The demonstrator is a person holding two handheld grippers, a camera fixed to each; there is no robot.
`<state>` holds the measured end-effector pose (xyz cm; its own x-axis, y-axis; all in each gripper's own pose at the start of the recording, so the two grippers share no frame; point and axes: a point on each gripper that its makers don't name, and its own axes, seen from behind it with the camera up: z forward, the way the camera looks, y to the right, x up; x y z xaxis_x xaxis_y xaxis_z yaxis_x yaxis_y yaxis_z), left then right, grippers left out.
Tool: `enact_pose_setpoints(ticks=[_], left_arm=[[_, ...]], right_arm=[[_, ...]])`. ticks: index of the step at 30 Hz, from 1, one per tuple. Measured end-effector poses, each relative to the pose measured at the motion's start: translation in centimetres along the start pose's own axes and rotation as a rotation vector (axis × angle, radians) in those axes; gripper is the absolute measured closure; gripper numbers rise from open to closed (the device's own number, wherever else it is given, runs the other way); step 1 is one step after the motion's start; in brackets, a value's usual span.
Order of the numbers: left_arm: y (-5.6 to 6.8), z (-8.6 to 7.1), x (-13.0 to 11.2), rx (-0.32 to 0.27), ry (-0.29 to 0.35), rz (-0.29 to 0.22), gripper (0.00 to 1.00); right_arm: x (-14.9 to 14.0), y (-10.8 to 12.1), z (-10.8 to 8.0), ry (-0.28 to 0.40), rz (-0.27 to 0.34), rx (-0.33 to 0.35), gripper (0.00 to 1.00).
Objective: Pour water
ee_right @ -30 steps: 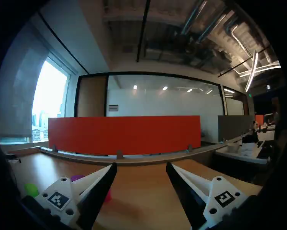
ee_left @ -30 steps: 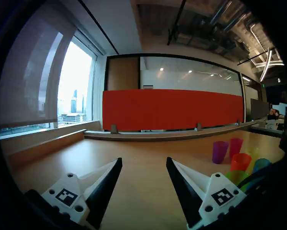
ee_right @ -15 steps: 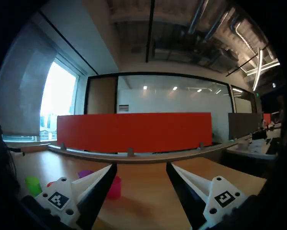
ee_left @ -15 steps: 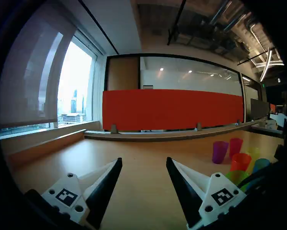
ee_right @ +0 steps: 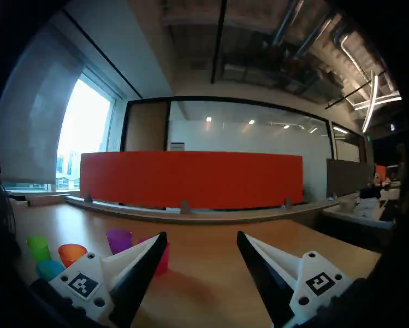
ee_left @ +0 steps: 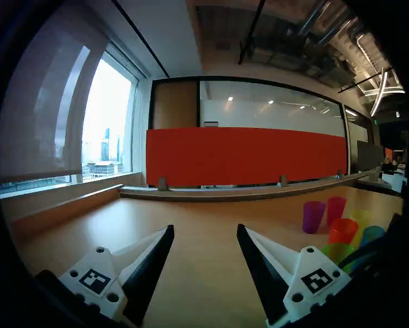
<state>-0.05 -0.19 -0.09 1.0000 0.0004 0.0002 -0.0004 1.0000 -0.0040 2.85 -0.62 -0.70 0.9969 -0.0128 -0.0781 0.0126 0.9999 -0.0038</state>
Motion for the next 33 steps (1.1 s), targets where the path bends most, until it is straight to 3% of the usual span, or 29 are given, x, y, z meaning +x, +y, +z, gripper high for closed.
enact_pose_setpoints(ticks=[15,33], left_arm=[[0.0,0.0,0.0,0.0,0.0,0.0,0.15],[0.0,0.0,0.0,0.0,0.0,-0.001,0.15]], right_arm=[[-1.5,1.3,0.1,-0.025,0.026,-0.013,0.01],[-2.8,1.2,0.5,-0.076,0.009,-0.016,0.0]])
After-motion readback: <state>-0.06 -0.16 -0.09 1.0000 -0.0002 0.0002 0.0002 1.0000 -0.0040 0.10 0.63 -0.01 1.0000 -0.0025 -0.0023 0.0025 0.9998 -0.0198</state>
